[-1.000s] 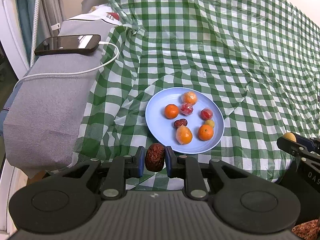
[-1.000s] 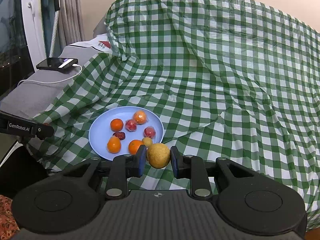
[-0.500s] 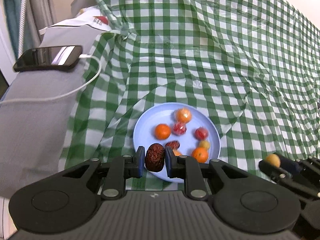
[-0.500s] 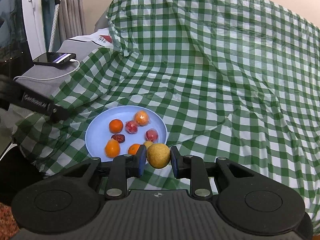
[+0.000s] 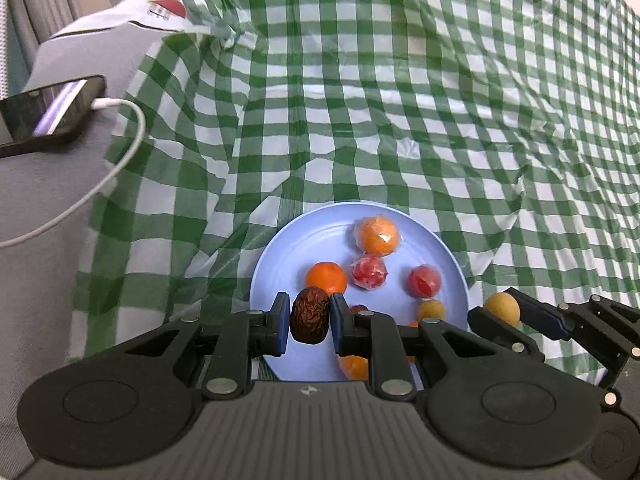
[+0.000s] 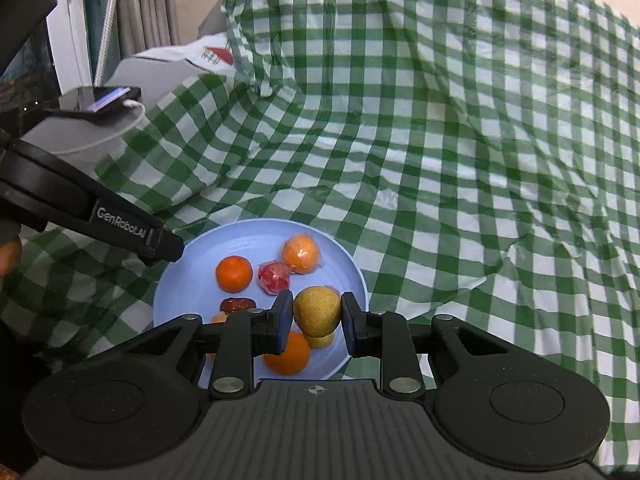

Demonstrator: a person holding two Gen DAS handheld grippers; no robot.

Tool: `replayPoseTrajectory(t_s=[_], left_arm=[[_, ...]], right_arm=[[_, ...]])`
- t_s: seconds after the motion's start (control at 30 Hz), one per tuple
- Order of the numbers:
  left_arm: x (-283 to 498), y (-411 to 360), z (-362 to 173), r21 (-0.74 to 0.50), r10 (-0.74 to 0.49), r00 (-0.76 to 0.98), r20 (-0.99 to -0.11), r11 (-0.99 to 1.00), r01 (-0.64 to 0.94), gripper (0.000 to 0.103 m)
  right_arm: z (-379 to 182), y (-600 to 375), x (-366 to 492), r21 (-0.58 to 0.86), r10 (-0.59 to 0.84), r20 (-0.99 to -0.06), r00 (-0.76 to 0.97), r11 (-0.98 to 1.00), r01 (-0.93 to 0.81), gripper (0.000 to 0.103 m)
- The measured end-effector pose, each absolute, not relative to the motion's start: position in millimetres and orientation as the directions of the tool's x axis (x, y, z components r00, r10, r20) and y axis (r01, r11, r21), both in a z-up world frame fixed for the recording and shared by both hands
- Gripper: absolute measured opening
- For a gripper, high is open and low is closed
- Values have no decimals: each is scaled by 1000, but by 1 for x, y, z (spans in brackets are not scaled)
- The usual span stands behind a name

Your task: Organize fruits

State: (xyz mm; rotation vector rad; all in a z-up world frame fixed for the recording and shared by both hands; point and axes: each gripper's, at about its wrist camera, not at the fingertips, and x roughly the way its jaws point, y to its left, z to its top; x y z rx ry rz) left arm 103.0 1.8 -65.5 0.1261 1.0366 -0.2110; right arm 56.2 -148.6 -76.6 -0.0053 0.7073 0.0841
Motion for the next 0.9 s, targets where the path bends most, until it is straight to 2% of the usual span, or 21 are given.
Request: replayPoseTrajectory(t_s=[0.47, 0.5, 0.53, 0.57, 0.6, 0.63, 0.67, 0.83, 0.9], left_arm=[[135, -7, -106, 45, -74, 441, -894, 966, 254, 23], [136, -8, -107, 44, -82, 443, -893, 963, 266, 30], [137, -9, -107, 43, -91, 443, -892, 958, 283, 55], [136, -10, -105, 51, -88, 452, -888, 957, 286, 72], [134, -11, -101, 66, -78, 478, -875, 959, 277, 99], [131, -10, -97, 81, -68, 508, -859, 960, 267, 103], [127, -9, -91, 93, -66, 536, -842, 960, 264, 103], [99, -2, -74, 129, -15, 501, -865, 959, 251, 103], [80, 5, -66, 123, -8, 499, -866, 966, 228, 103]], right_arm=[[-112, -144, 95, 25, 106, -716, 690, 992, -127, 27], [-114, -143, 98, 30, 117, -720, 684, 990, -138, 27], [-115, -143, 100, 33, 123, -721, 682, 989, -144, 31], [-116, -143, 103, 28, 122, -724, 679, 989, -149, 51], [-115, -143, 104, 20, 119, -723, 680, 988, -151, 61], [-113, -144, 104, 14, 116, -715, 689, 988, -152, 73], [-109, -144, 102, 8, 115, -710, 695, 988, -155, 79], [-88, -151, 74, 25, 118, -714, 690, 989, -143, 93], [-82, -151, 57, 39, 130, -722, 680, 988, -147, 94]])
